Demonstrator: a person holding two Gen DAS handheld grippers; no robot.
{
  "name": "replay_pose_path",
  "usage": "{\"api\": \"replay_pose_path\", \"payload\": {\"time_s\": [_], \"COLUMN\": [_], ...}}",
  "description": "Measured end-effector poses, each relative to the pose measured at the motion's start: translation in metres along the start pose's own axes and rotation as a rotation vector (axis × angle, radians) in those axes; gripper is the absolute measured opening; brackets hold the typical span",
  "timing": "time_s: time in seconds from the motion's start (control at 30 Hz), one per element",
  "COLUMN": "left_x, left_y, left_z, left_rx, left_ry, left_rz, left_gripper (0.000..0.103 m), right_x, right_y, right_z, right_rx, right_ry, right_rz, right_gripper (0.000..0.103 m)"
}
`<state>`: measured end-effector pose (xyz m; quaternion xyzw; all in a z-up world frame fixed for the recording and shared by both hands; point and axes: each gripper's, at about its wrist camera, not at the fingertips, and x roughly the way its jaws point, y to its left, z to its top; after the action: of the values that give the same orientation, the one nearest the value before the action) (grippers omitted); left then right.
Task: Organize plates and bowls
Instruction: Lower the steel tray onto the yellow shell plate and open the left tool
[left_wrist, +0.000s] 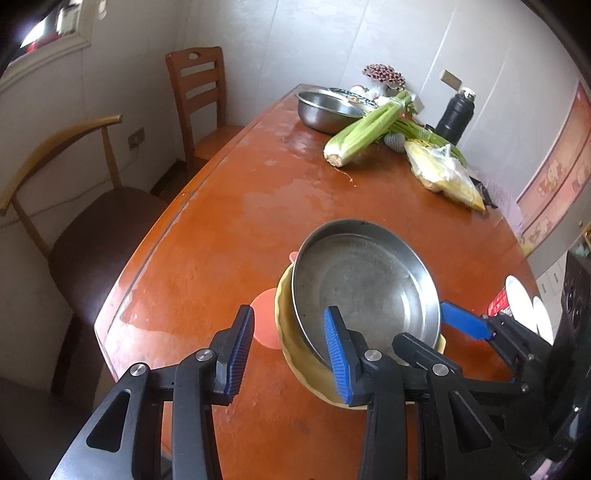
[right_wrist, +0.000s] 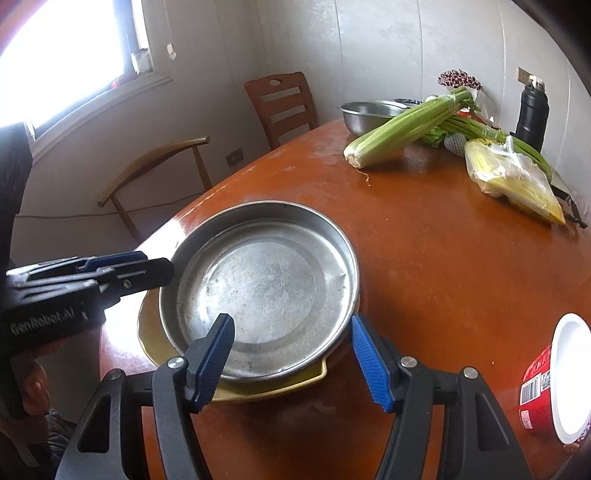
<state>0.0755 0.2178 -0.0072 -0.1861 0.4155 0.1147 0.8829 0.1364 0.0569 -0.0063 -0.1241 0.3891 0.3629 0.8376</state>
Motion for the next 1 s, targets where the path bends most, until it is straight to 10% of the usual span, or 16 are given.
{"api": "replay_pose_path", "payload": {"time_s": [0.57,1.0], "left_x": [0.022,0.043], "left_y": [0.017,-0.011], "left_z": [-0.009,-0.008], "left_rx": [-0.196,-0.123], "left_ry": [0.104,0.141], "left_rz": [-0.132,-0.095], "left_gripper": [0.048,0.049], "right_x": [-0.012,0.002], "right_y": [-0.025,-0.039], "right_z": [-0.001,-0.007], "right_rx": [0.101,0.158], "right_ry": [-0.043,0.029], "right_rz": [0.031,0.030], "right_gripper": [0.066,0.066]}}
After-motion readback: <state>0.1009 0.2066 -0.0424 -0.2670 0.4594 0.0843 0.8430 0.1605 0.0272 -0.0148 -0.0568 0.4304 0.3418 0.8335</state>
